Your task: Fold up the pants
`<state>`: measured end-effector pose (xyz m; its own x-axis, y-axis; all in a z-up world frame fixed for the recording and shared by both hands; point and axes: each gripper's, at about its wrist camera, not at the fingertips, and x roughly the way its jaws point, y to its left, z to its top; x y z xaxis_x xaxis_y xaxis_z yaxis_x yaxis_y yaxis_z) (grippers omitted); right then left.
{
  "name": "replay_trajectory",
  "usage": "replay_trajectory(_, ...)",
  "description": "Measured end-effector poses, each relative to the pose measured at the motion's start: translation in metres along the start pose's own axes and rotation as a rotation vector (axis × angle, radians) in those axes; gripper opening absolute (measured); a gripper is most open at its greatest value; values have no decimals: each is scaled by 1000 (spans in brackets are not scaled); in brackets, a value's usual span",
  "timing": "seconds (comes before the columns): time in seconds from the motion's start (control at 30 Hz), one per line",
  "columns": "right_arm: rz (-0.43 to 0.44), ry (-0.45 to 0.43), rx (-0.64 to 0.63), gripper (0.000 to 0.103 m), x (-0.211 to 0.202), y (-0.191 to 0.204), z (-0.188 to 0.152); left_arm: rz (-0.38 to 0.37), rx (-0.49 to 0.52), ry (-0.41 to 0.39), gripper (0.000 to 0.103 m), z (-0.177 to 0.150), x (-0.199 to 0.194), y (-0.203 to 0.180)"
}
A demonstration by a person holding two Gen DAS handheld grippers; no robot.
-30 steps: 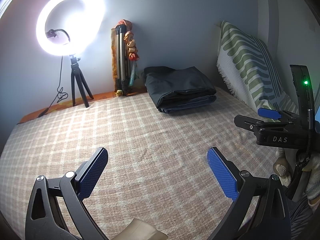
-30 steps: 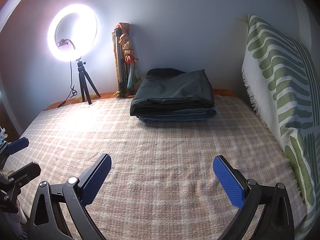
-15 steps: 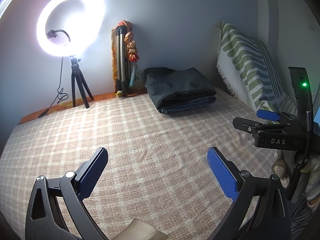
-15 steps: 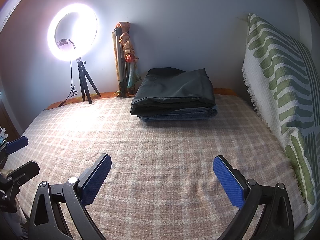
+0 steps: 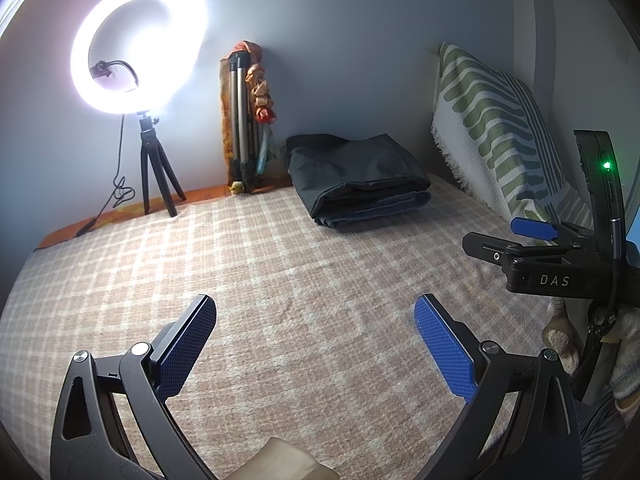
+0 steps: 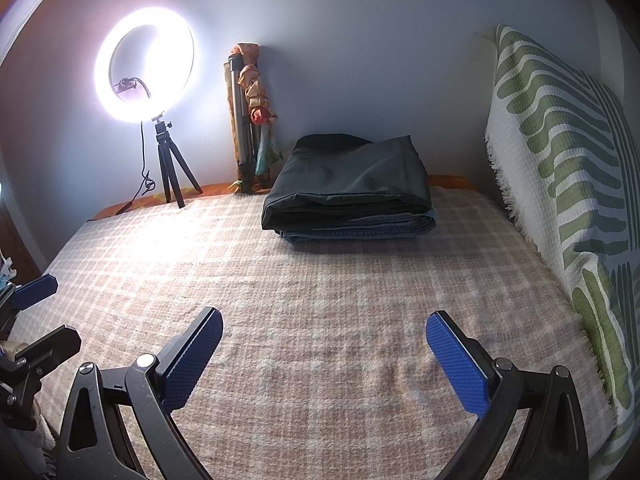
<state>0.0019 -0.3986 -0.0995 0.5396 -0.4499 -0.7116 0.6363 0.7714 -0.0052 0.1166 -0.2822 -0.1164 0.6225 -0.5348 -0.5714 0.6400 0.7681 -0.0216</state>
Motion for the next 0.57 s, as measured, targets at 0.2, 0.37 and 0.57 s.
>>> replay_trajectory(0.2,3,5,-4,103,1,0,-1,2,-5,-3,99,0,-1,2)
replay_trajectory(0.37,6,9,-3,103,2,0,-1,4,15,-22,99,-1,-3,1)
replay_trajectory(0.57,7,9,-3,103,3,0,-1,-1,26,-32,99,-1,-4,1)
